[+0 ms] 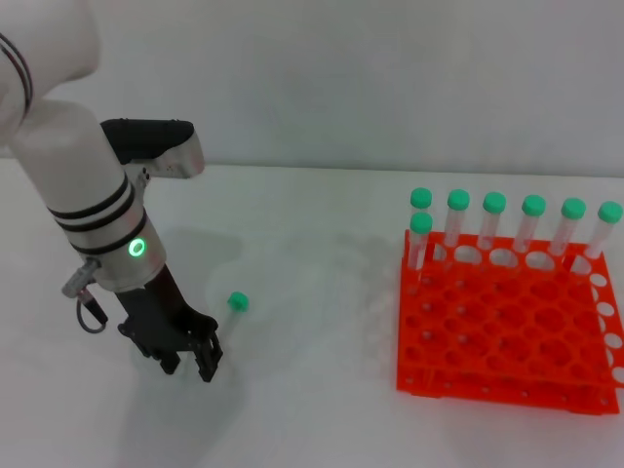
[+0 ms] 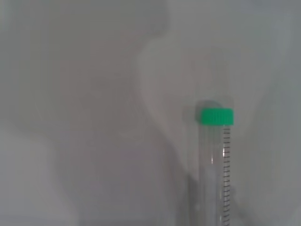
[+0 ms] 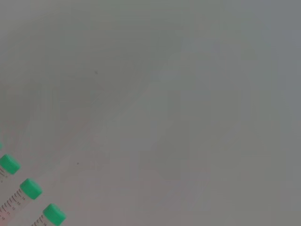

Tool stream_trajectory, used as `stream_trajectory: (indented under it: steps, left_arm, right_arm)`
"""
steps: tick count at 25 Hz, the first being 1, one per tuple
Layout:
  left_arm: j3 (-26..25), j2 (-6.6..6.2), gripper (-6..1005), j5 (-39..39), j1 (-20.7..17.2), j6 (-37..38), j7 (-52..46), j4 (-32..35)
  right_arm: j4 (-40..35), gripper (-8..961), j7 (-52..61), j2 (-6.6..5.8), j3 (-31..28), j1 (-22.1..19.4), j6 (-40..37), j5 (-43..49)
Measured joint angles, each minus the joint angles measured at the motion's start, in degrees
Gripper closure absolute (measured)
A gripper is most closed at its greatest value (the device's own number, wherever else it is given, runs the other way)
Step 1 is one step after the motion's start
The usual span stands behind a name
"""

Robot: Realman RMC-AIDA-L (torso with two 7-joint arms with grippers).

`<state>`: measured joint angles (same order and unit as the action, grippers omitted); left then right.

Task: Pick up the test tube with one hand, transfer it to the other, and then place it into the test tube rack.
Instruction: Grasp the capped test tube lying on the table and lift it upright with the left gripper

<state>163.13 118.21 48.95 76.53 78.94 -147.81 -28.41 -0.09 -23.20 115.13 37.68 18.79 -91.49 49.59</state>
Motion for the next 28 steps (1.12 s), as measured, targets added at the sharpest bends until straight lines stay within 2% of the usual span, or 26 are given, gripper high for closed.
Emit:
stream_trajectory:
  steps: [4, 9, 28]
  left_arm:
    - [0.00, 0.00, 488, 0.14, -0.16, -0.64, -0.35, 0.55]
    - [0.00, 0.00, 611, 0.59, -0.17, -1.08, -0.87, 0.55]
    - [0.00, -0.01, 615, 2.63, -0.27, -3.68, -2.74, 3.61]
  right_arm:
    - [0.00, 884, -0.01, 0.00, 0.02, 0.07, -0.04, -0.01]
    - [0.00, 883, -0.11, 0.00, 0.02, 0.10, -0.08, -0.01]
    - [0.00, 876, -0.23, 0.00, 0.11, 0.03, 0.02, 0.21]
